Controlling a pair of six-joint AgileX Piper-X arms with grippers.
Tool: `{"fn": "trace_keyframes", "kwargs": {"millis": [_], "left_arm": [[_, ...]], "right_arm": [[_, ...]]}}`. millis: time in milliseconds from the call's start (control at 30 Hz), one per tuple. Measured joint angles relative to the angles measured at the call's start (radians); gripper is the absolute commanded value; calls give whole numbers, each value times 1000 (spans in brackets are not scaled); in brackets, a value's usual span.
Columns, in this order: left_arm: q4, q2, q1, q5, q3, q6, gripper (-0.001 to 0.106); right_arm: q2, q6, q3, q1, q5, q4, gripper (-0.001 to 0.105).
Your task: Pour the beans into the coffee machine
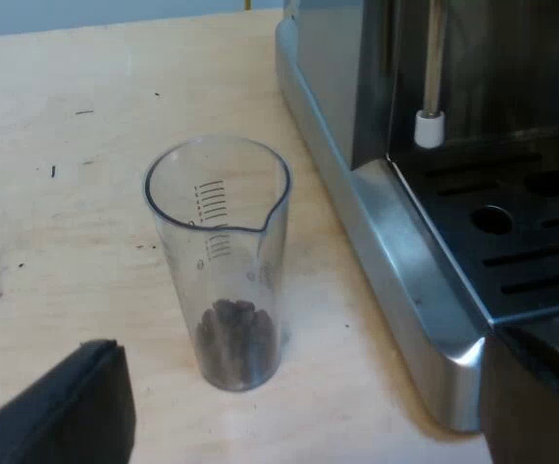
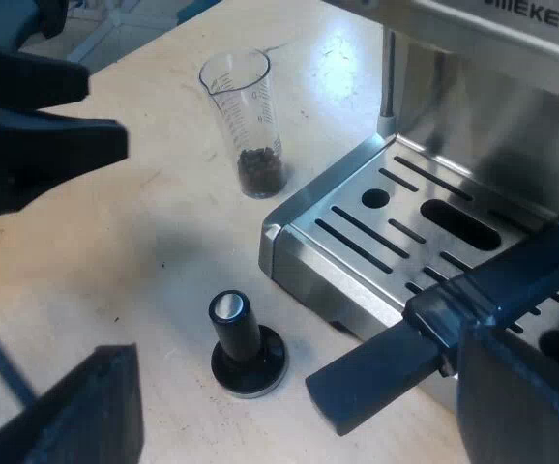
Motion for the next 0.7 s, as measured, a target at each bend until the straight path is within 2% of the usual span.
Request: {"fn": "trace_keyframes", "kwargs": {"millis": [167, 400, 433, 700], "left_arm": [[-130, 121, 0, -18, 0, 0, 89], [-218, 215, 0, -35, 0, 0, 89], [-280, 277, 0, -37, 0, 0, 89], [-397, 403, 0, -40, 0, 0, 89]], "right_arm": [[0, 0, 0, 0, 0, 0, 69], [0, 0, 0, 0, 0, 0, 69], [0, 0, 0, 0, 0, 0, 69], [0, 0, 0, 0, 0, 0, 69]]}}
